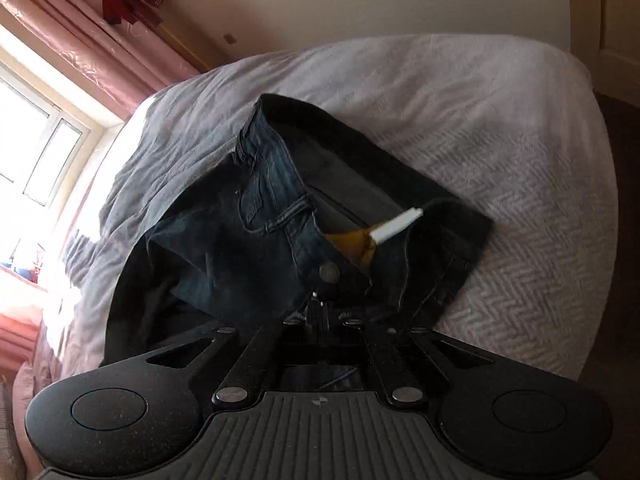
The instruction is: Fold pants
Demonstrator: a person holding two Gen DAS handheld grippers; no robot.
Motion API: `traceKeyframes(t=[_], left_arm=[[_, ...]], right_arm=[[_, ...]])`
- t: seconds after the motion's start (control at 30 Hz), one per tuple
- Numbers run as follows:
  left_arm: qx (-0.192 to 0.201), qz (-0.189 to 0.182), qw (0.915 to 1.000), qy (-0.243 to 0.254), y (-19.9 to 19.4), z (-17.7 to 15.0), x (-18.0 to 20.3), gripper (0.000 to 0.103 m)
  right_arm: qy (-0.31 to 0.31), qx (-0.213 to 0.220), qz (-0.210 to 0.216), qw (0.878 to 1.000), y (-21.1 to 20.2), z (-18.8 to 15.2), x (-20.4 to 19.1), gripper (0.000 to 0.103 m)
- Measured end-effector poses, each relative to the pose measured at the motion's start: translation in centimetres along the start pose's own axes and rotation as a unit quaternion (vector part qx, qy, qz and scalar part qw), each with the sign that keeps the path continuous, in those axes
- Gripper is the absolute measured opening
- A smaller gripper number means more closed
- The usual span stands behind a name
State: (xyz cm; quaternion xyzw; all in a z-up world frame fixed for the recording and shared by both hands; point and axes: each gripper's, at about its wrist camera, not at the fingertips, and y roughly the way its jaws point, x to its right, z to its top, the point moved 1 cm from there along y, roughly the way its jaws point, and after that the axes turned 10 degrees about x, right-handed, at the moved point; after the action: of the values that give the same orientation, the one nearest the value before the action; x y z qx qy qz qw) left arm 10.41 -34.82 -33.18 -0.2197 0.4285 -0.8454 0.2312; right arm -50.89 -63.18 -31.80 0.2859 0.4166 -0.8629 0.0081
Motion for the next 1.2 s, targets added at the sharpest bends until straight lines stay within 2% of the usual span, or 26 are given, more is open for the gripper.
traceKeyframes(t=[0.13,0.23,0.3,0.37,0.53,0.6,0.63,0.7,0.73,0.8,0.87,1.0,1.03,1.1,1.17,1.2], left_arm=[[0.033,-0.007,0.9988,-0.035,3.2,2.1,-0.2,0.035],[0.05,-0.028,0.9955,-0.075,5.4,4.3,-0.2,0.035],[0.056,-0.048,0.9915,-0.107,6.9,5.8,-0.2,0.035],[0.057,-0.068,0.9858,-0.142,9.1,7.3,-0.2,0.035],[0.047,-0.091,0.9727,-0.208,13.7,8.3,-0.6,0.035],[0.038,-0.097,0.9669,-0.233,15.3,8.3,-0.8,0.035],[0.034,-0.101,0.9651,-0.239,16.0,8.3,-0.7,0.032],[0.031,-0.101,0.9663,-0.235,16.7,8.6,-0.5,0.002],[0.029,-0.102,0.967,-0.232,16.8,9.0,-0.3,0.0],[0.058,-0.11,0.9692,-0.212,15.3,10.9,0.3,0.0],[0.1,-0.12,0.9721,-0.175,13.7,14.6,1.3,0.0],[0.183,-0.138,0.9664,-0.117,13.1,26.3,4.5,0.0],[0.201,-0.129,0.966,-0.098,13.5,29.0,5.6,0.0],[0.214,-0.113,0.9684,-0.061,14.7,33.1,7.3,0.01],[0.203,-0.075,0.9742,-0.061,15.7,34.6,7.5,0.011],[0.203,-0.059,0.9746,-0.074,15.8,34.2,7.0,0.014]], right_arm=[[0.013,-0.025,0.037,0.999,1.3,-1.4,-0.1,0.0],[-0.017,-0.048,0.063,0.997,3.6,-2.8,-3.0,0.014],[-0.029,-0.053,0.086,0.994,5.7,-3.9,-5.4,0.027],[-0.031,-0.059,0.108,0.992,8.0,-4.6,-8.1,0.034],[-0.038,-0.077,0.16,0.983,14.0,-6.8,-14.1,0.04],[-0.038,-0.087,0.167,0.981,16.2,-7.6,-15.8,0.041],[-0.035,-0.093,0.17,0.98,17.2,-7.9,-16.6,0.041],[-0.029,-0.1,0.177,0.979,18.6,-8.2,-17.7,0.041],[-0.028,-0.098,0.174,0.979,19.0,-8.2,-18.0,0.041],[-0.023,-0.088,0.171,0.981,19.0,-7.7,-18.2,0.041],[-0.014,-0.079,0.17,0.982,18.6,-6.8,-17.6,0.041],[-0.022,-0.047,0.145,0.988,17.4,-5.0,-15.7,0.041],[-0.023,-0.038,0.138,0.989,17.1,-4.6,-15.3,0.041],[-0.015,-0.022,0.128,0.991,16.7,-3.8,-14.4,0.041],[0.001,-0.011,0.124,0.992,15.9,-2.8,-13.4,0.041],[0.006,-0.009,0.124,0.992,15.4,-2.4,-12.9,0.041]])
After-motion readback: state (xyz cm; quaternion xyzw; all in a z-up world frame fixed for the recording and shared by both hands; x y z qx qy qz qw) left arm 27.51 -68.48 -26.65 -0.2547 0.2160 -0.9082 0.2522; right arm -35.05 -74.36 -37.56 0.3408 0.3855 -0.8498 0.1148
